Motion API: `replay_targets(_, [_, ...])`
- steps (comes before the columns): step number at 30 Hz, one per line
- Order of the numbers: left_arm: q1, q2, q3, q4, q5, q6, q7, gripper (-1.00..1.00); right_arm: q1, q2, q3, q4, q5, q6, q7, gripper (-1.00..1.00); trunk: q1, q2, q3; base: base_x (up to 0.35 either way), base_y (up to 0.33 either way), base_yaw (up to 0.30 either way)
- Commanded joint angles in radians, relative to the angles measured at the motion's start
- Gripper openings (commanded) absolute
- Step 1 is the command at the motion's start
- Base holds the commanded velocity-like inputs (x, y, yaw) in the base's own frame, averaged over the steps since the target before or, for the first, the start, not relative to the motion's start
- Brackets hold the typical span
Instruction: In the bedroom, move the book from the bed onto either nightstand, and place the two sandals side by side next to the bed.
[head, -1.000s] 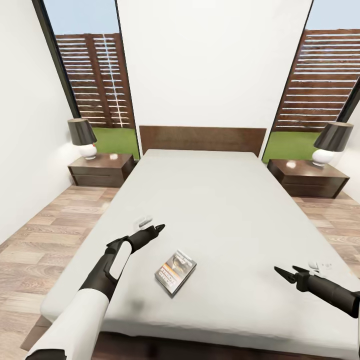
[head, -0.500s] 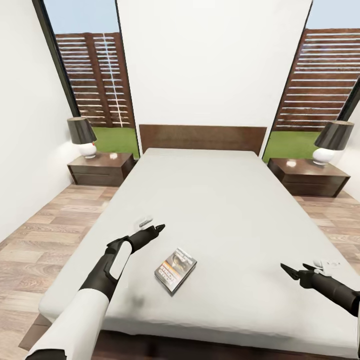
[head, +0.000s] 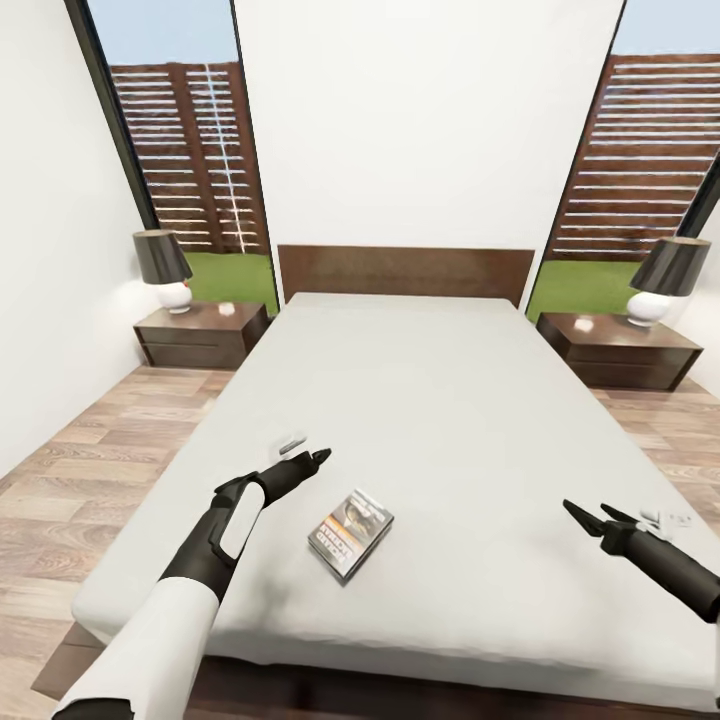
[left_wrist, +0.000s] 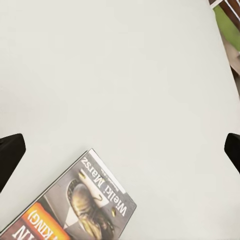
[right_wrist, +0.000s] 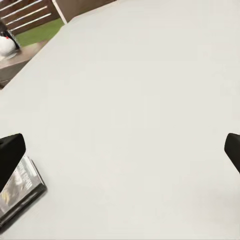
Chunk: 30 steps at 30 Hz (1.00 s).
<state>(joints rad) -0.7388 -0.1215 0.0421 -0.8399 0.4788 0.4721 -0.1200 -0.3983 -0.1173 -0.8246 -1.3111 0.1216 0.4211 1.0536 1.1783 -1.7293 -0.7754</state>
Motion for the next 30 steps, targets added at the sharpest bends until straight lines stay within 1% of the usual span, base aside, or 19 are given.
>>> replay_targets(1, [-0.001, -0.001, 0.004, -0.001, 0.005, 0.008, -0.003, 1.0, -0.001, 0.0, -0.002, -0.001, -0.01, 0.008, 0.007, 1.0, 0.004, -0.008, -0.004, 0.0, 0.0, 0.0])
replay_targets(4, [-0.001, -0.001, 0.004, -0.001, 0.005, 0.008, -0.003, 1.0, -0.001, -0.001, -0.002, 0.0, -0.021, 0.011, 0.007, 1.0, 0.015, -0.029, -0.014, 0.0, 0.0, 0.0])
replay_targets(8, [-0.001, -0.001, 0.004, -0.001, 0.005, 0.008, -0.003, 1.0, -0.001, -0.002, -0.002, 0.0, -0.025, 0.014, 0.008, 1.0, 0.031, -0.057, -0.026, 0.0, 0.0, 0.0])
replay_targets(30, [-0.001, -0.001, 0.004, -0.001, 0.005, 0.008, -0.003, 1.0, -0.001, 0.002, 0.0, 0.0, -0.025, 0.011, 0.013, 1.0, 0.115, -0.211, -0.095, 0.0, 0.0, 0.0])
